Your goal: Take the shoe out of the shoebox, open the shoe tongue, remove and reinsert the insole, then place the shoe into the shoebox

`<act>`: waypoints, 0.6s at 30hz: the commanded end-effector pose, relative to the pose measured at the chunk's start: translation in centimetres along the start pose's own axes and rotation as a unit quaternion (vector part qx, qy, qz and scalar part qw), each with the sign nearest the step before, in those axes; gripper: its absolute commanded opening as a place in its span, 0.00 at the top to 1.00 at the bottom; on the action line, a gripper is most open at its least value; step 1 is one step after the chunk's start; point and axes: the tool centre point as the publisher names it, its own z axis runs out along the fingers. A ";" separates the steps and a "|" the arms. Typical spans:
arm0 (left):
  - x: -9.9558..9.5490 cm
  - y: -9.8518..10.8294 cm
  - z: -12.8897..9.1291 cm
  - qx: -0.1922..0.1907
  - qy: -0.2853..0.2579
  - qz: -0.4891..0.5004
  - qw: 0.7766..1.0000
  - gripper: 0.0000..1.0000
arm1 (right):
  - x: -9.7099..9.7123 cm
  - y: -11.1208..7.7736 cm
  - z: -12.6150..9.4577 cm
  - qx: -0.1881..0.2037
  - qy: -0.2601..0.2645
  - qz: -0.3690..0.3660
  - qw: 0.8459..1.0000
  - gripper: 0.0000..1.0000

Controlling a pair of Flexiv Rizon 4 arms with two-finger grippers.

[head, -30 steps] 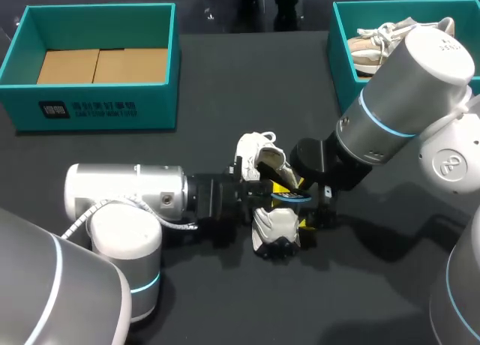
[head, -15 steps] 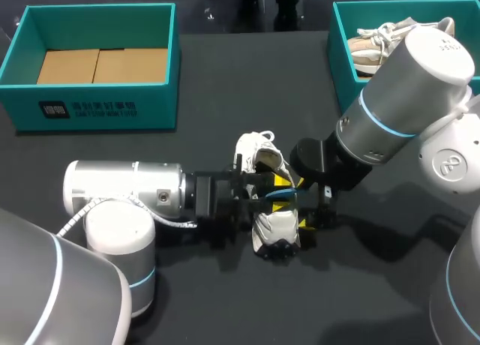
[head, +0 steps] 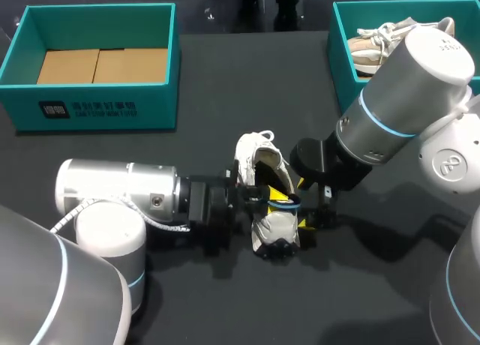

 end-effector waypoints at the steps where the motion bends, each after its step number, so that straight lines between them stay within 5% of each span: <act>1: 0.3 1.4 0.6 -0.010 0.008 0.004 1.000 1.00 | 0.1 0.0 0.1 0.000 -0.002 0.000 1.000 0.00; 12: 0.0 3.9 0.3 -0.045 0.003 0.032 0.998 1.00 | 0.1 0.0 0.1 0.000 -0.002 0.000 1.000 0.00; 17: -0.4 2.9 0.0 -0.030 -0.002 0.025 0.999 1.00 | 0.1 0.0 0.1 0.000 -0.002 0.000 1.000 0.00; 18: -0.5 2.5 -0.1 -0.025 -0.003 0.022 0.999 0.92 | 0.1 0.0 0.1 0.000 -0.002 0.000 1.000 0.00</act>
